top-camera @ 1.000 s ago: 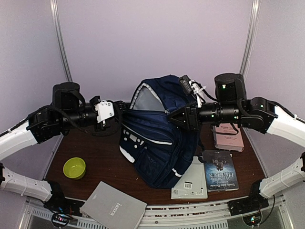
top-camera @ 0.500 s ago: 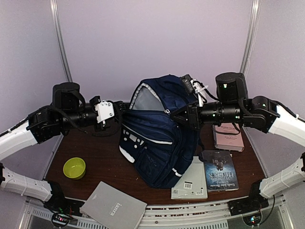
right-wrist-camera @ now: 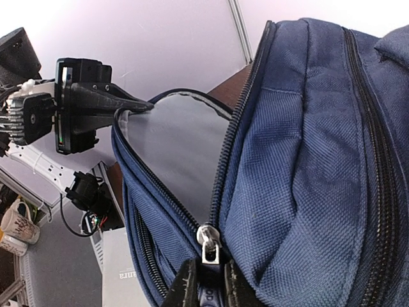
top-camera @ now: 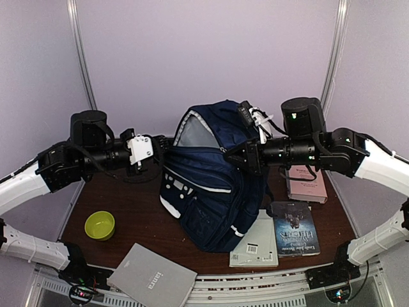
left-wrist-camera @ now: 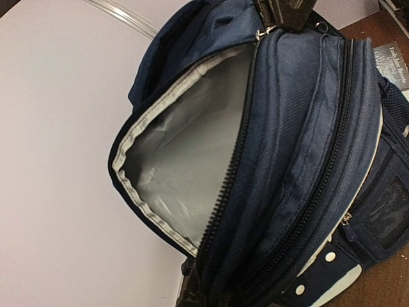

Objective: Pack the student bag
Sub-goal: Pick up the second largest pocket of the bag from the student bag, then unzip the second largest pocket of the student bag.

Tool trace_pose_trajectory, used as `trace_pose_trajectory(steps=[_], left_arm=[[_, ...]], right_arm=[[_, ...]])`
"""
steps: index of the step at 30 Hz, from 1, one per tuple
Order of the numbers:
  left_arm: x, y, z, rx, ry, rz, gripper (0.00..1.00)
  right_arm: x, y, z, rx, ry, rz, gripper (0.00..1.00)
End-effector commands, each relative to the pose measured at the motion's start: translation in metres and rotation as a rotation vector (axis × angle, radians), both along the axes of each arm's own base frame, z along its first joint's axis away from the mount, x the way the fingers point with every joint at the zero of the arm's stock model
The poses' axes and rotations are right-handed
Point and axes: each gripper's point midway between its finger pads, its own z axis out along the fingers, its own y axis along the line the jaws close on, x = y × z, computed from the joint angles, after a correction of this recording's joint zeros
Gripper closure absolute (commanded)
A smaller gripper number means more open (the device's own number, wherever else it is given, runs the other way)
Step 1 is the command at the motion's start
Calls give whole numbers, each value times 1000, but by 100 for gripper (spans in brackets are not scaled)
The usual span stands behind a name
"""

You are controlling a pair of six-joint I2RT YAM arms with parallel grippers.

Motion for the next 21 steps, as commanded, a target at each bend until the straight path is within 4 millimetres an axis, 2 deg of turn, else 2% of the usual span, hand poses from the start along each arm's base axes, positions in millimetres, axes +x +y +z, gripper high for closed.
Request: trace_pose_trajectory(steps=[1, 8, 12, 17, 21], left_arm=[[-10, -7, 25, -80, -43, -60, 100], [-6, -3, 28, -83, -58, -29, 100], [3, 6, 33, -89, -81, 36, 100], [5, 9, 36, -95, -85, 49, 100], [15, 19, 47, -127, -99, 122, 100]], right_arm=[[6, -10, 4, -6, -25, -55, 90], [-7, -26, -6, -32, -23, -20, 96], [-17, -34, -28, -77, 14, 33, 96], [-24, -45, -51, -129, 35, 53, 98], [-27, -58, -80, -185, 64, 33, 100]])
